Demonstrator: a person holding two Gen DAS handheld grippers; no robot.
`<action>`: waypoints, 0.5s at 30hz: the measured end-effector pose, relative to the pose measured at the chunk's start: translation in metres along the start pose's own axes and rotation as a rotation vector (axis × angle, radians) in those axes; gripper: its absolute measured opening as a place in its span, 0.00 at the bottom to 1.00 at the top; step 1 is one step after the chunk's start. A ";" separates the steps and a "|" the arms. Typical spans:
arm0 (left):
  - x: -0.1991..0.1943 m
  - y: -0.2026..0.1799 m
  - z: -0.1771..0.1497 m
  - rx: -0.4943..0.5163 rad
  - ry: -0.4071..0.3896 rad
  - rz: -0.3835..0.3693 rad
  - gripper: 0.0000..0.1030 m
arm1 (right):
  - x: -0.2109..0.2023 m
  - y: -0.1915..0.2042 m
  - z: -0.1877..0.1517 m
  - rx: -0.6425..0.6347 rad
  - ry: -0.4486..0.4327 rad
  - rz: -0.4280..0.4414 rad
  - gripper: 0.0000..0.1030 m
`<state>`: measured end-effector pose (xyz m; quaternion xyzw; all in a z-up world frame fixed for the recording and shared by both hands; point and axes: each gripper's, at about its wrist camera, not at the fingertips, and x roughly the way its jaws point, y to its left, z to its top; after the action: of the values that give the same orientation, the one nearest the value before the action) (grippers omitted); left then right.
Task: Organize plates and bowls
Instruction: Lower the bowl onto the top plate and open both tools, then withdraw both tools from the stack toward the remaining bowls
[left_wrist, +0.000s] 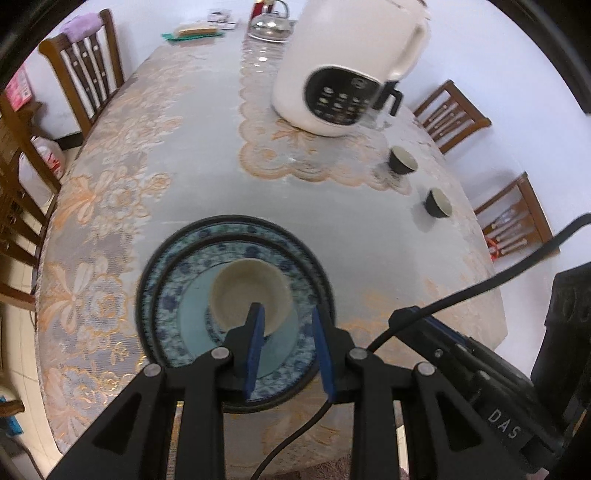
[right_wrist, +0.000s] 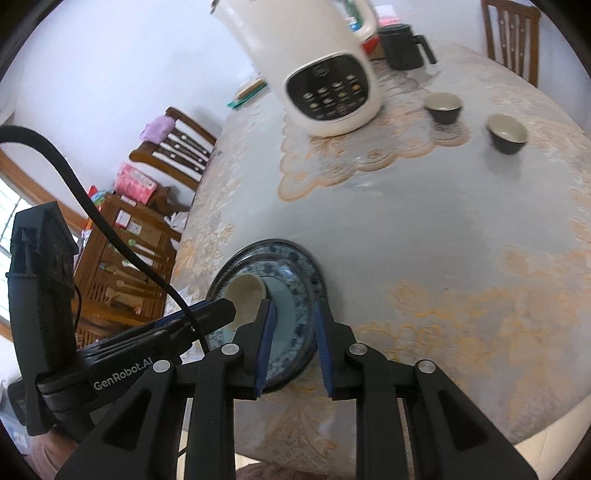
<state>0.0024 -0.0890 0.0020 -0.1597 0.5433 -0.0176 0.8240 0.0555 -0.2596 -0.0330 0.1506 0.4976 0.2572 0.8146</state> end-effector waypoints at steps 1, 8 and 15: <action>0.001 -0.004 0.000 0.008 0.002 -0.004 0.27 | -0.004 -0.004 0.000 0.004 -0.008 -0.007 0.23; 0.010 -0.039 0.006 0.061 0.013 -0.028 0.27 | -0.034 -0.032 0.003 0.026 -0.055 -0.055 0.23; 0.021 -0.072 0.013 0.095 0.030 -0.035 0.27 | -0.051 -0.066 0.007 0.065 -0.067 -0.077 0.23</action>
<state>0.0330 -0.1580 0.0079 -0.1297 0.5513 -0.0599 0.8220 0.0607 -0.3433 -0.0254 0.1662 0.4834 0.2044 0.8348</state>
